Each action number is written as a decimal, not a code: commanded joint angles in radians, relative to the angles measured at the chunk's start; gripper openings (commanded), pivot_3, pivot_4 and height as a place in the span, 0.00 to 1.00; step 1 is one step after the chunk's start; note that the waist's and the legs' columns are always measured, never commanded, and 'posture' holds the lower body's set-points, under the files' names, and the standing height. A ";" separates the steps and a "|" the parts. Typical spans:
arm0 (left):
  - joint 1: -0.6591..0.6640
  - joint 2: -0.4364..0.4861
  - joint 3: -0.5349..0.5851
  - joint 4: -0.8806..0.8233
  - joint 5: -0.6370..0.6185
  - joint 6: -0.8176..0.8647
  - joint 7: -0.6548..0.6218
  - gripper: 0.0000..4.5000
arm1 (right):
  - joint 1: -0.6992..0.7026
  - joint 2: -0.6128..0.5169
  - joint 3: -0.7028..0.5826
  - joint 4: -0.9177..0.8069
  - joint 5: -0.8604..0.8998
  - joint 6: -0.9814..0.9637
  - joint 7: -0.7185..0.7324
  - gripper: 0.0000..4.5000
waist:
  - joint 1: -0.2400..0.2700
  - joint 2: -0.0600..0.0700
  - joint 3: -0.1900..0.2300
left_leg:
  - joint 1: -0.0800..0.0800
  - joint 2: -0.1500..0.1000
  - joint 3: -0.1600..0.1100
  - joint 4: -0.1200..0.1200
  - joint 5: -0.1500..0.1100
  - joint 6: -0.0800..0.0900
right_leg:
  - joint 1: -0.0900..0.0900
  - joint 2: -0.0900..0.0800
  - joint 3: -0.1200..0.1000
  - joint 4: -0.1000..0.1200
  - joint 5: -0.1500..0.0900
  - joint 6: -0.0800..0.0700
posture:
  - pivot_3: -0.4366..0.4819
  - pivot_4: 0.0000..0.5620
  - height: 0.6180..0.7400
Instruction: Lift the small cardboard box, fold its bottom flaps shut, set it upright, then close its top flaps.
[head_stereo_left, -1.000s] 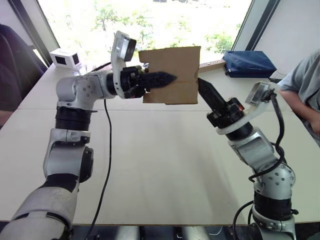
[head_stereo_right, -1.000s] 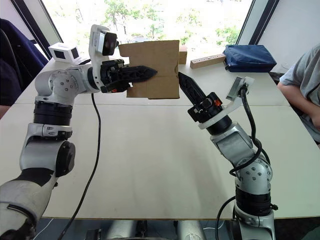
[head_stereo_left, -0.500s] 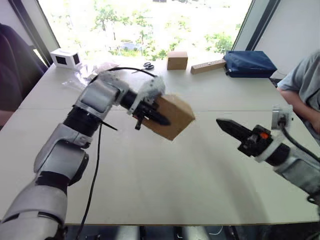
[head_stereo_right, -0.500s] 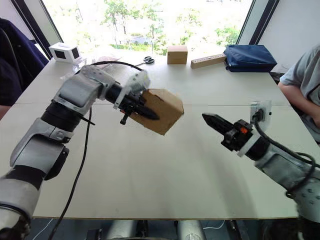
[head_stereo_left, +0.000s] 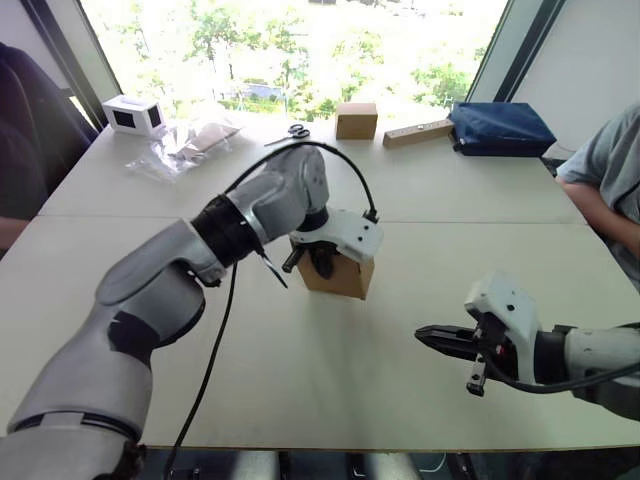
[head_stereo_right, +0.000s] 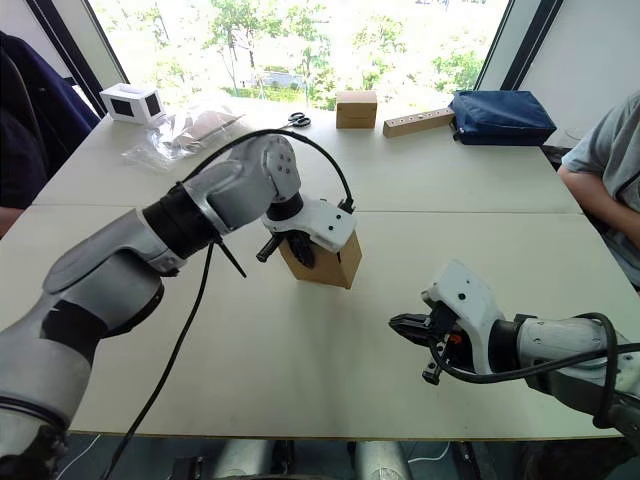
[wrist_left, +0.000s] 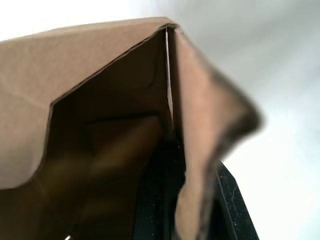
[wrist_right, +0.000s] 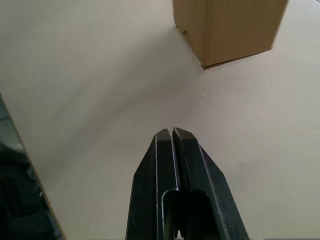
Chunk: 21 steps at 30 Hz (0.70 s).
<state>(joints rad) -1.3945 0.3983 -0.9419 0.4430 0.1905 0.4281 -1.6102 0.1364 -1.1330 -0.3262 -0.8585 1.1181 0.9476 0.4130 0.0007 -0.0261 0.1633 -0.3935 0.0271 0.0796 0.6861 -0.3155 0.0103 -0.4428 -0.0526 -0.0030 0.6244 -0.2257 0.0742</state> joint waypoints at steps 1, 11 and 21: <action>-0.017 -0.012 -0.033 -0.014 0.056 0.005 -0.003 0.00 | -0.003 0.050 0.021 -0.015 -0.052 -0.031 -0.025 0.01 | 0.005 0.000 0.000 | 0.000 0.000 0.000 0.000 0.000 0.000 | 0.000 0.000 0.000 0.000 0.000 0.000 | 0.48 0.27 1.00; -0.020 -0.047 -0.144 -0.122 0.035 0.128 -0.004 0.00 | -0.034 0.174 0.101 -0.014 -0.139 -0.046 -0.077 0.01 | 0.012 0.001 -0.001 | 0.001 0.002 0.000 0.000 0.000 0.000 | 0.001 0.003 0.001 0.001 0.000 0.000 | 0.48 0.27 1.00; -0.066 -0.080 -0.137 -0.102 -0.011 0.209 -0.004 0.68 | -0.039 0.234 0.125 -0.009 -0.192 -0.048 -0.086 0.00 | 0.011 0.001 -0.001 | 0.001 0.002 0.000 0.001 0.000 0.000 | 0.000 0.003 0.001 0.001 0.000 0.000 | 0.48 0.27 1.00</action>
<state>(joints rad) -1.4263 0.3277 -1.0885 0.3418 0.1853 0.6110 -1.6114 0.1079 -0.9090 -0.1955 -0.8571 0.9323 0.9097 0.3235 0.0122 -0.0252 0.1628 -0.3925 0.0291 0.0793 0.6870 -0.3156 0.0104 -0.4424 -0.0496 -0.0023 0.6260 -0.2256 0.0743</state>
